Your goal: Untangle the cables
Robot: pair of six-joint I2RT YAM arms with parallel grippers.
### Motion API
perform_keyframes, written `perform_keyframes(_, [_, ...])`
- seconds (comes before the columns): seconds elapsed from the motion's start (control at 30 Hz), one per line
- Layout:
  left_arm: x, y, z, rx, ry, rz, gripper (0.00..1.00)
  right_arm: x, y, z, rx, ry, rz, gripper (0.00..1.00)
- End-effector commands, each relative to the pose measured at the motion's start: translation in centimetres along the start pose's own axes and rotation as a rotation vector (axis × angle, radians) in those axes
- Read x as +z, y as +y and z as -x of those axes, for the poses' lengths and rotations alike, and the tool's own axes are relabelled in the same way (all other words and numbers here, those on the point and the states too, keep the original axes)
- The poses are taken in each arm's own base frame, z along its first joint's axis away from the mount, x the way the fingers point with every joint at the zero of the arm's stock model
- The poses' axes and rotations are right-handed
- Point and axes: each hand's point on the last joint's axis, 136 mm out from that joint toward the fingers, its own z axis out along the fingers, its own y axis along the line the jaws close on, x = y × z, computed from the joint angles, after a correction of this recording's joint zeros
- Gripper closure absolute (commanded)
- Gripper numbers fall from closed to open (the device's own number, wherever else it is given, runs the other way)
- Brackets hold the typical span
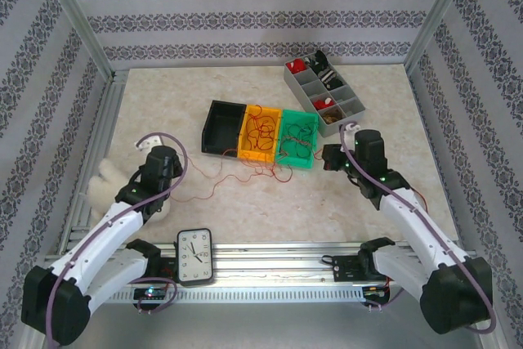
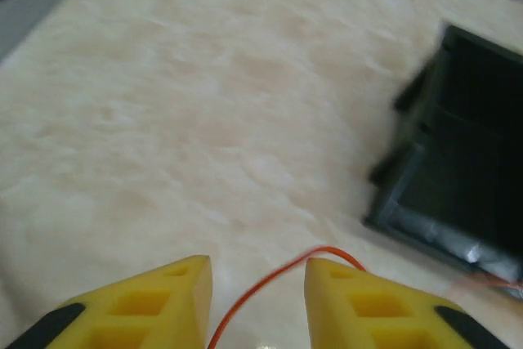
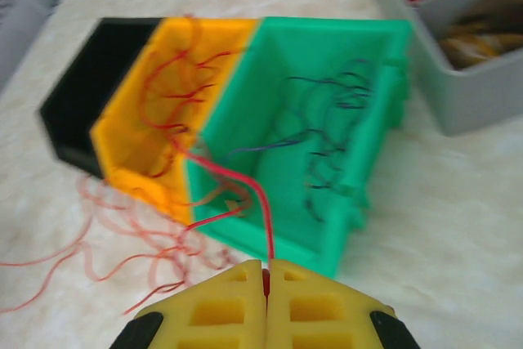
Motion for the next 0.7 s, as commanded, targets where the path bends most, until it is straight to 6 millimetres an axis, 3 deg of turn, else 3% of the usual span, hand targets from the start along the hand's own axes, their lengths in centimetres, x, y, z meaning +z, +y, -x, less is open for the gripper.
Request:
perform_keyframes(0.0, [-0.5,-4.2,-0.9,0.070,0.032,-0.187,0.47,0.0,4.1,1.3,-0.067,-0.004,0.172,1.00])
perform_keyframes(0.2, [-1.4,-8.9,-3.3,0.203,0.108,-0.393,0.31,-0.6,6.7,2.8,-0.071,-0.029,0.296,1.00])
perform_keyframes(0.3, [-1.6,-11.4,-4.7,0.283,0.155,-0.482,0.30,-1.4,8.0,3.8,-0.089,-0.042,0.339,1.00])
perform_keyframes(0.43, [-1.7,-14.7,-5.7,0.349,0.175,-0.597,0.21,-2.6,8.5,4.6,-0.112,-0.058,0.338,1.00])
perform_keyframes(0.67, [-1.1,-19.5,-7.0,0.454,0.222,-0.755,0.20,-4.4,9.2,4.3,-0.123,-0.055,0.353,1.00])
